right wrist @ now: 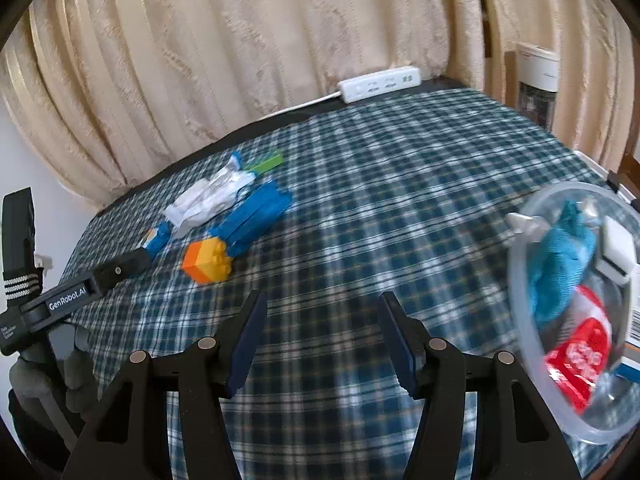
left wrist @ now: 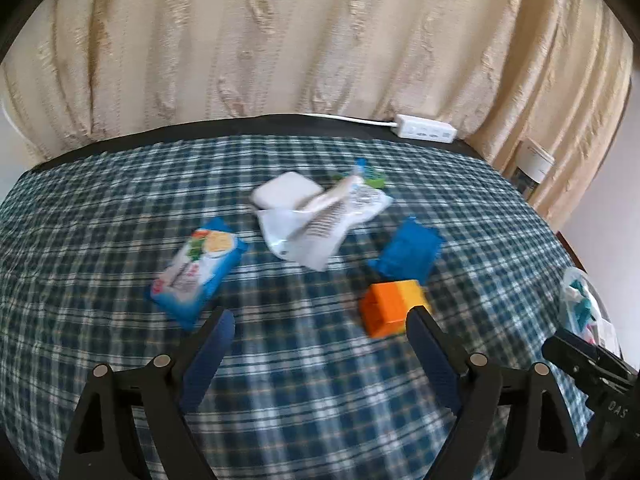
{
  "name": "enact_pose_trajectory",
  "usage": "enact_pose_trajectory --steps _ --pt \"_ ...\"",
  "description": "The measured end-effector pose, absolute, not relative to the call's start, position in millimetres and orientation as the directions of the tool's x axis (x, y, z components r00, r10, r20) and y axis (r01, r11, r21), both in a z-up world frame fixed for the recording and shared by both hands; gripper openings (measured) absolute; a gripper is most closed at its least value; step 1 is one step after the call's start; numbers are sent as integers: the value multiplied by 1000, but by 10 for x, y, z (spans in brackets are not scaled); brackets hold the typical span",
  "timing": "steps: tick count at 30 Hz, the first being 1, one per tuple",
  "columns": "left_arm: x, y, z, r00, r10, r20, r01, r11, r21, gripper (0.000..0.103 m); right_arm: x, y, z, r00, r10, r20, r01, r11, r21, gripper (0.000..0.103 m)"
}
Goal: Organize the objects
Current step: 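Move both tools from the bowl toward the cracker packet and toy block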
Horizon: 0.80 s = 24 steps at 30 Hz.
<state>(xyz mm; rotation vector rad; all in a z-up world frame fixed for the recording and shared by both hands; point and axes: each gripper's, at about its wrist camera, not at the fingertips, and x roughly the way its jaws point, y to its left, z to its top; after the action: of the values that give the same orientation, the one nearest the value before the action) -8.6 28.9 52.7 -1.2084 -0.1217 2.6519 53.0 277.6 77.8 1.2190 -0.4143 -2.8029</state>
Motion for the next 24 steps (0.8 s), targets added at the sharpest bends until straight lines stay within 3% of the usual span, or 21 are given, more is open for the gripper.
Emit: enact_pose_trajectory --steps 24 --pt "-249 -352 318 -630 152 -761 11 -979 -204 91 -207 1782 565 -581 -315 -751 165 -949 270 59"
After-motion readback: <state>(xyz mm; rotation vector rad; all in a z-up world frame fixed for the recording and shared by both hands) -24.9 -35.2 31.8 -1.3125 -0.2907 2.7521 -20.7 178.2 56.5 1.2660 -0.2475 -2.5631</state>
